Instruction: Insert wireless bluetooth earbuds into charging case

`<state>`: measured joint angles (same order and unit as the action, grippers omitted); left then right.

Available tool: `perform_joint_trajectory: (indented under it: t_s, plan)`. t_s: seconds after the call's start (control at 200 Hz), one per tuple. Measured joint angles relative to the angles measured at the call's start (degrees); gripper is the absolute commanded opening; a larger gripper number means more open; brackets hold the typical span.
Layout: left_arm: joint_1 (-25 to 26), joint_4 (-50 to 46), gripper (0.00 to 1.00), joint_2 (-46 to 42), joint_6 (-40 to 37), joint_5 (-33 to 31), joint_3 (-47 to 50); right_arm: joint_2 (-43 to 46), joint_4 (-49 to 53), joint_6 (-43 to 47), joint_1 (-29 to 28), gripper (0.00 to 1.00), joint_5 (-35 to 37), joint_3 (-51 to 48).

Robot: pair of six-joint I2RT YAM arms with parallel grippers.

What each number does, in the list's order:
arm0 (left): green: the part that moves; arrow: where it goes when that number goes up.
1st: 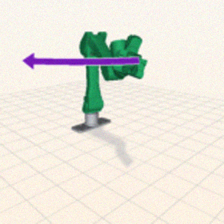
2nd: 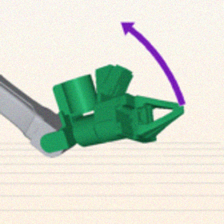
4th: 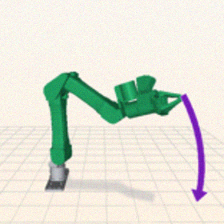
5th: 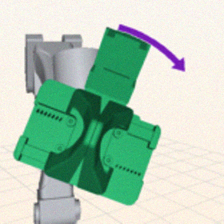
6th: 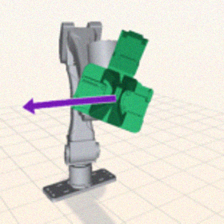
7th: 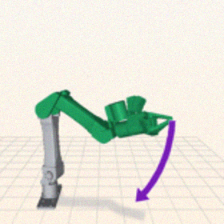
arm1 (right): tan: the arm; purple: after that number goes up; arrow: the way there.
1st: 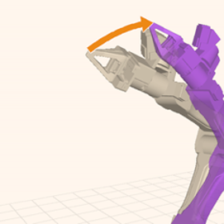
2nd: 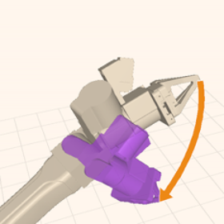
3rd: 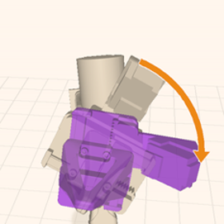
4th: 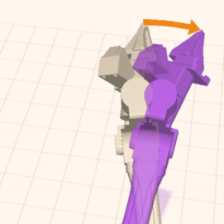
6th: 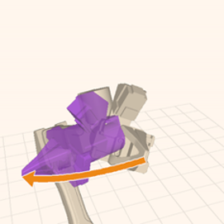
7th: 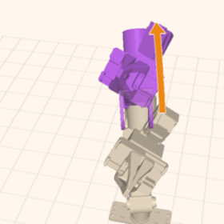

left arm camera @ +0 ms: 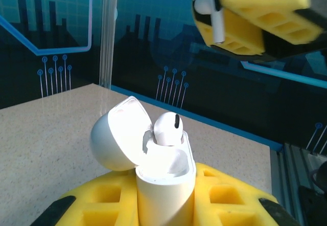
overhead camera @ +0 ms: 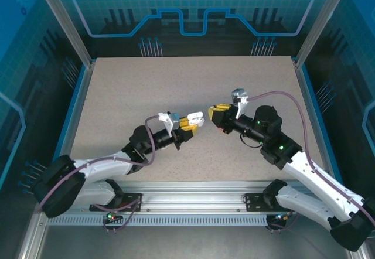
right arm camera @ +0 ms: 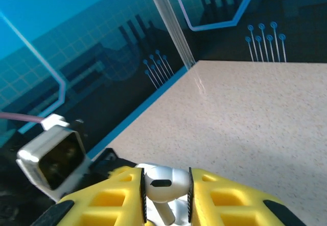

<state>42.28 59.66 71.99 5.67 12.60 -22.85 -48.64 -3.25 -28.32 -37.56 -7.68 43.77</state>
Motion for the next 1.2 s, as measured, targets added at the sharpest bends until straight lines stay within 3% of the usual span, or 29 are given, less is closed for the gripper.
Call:
perform_joint_trajectory:
  t_s: [0.215, 0.42, 0.845, 1.201]
  plan:
    - [2.0, 11.1, 0.06, 9.2, -0.7, -2.0, -1.9, -0.2, -2.8, 0.5, -5.4, 0.25, 4.6, -0.2]
    - [4.6, 15.0, 0.05, 11.2, -3.3, -5.5, -3.5, -1.8, -2.8, 1.6, -7.7, 0.25, 8.9, -0.2]
    - [7.1, 15.7, 0.04, 11.6, -7.6, -12.2, -4.1, -3.7, -2.8, 3.1, -10.3, 0.24, 14.0, -0.2]
    - [7.9, 15.7, 0.03, 11.6, -7.6, -14.2, -5.1, -4.5, -2.8, 5.3, -11.7, 0.24, 16.8, -0.2]
